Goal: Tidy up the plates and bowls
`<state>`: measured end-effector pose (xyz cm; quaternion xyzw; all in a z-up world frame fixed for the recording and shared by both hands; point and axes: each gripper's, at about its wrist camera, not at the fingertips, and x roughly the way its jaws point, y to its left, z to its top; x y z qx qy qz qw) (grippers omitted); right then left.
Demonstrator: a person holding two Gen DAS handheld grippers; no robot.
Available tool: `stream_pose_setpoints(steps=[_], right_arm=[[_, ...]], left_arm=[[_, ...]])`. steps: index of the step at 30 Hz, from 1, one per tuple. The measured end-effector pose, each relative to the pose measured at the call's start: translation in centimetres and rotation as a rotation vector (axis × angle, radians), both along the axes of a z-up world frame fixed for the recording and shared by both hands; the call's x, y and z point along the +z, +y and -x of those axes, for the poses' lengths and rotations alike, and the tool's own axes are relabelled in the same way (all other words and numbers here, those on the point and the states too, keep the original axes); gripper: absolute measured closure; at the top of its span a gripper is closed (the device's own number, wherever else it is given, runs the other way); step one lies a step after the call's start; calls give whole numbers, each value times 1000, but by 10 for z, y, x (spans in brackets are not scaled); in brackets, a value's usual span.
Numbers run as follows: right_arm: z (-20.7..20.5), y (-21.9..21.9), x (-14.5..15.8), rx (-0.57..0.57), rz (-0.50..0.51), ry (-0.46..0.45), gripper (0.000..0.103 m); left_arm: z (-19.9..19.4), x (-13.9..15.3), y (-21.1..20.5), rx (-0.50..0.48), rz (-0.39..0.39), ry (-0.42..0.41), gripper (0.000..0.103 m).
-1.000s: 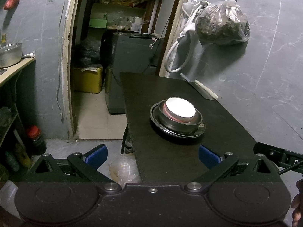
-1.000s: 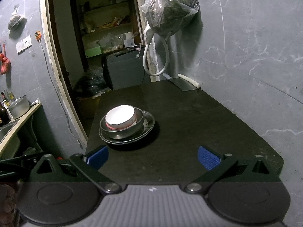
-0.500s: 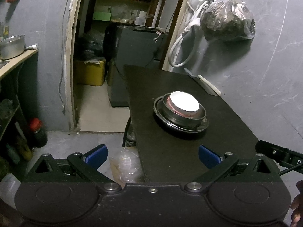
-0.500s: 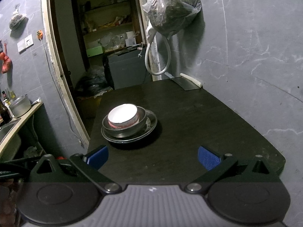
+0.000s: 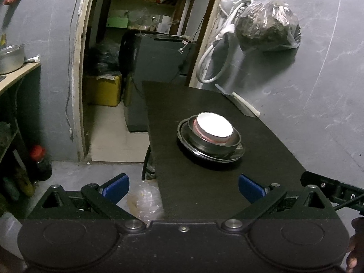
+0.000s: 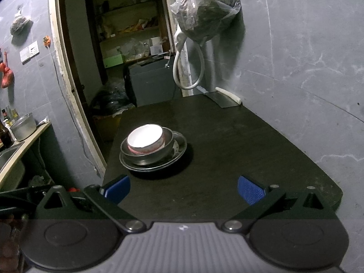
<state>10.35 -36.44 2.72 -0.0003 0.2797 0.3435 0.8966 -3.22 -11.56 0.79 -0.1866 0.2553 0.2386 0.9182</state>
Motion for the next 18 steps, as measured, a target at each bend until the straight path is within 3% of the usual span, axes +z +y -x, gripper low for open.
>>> stream_pose_setpoints(steps=[18], right_arm=[[-31, -14, -8, 7, -2, 36, 0]], left_arm=[[-17, 0, -8, -6, 2, 2, 1]])
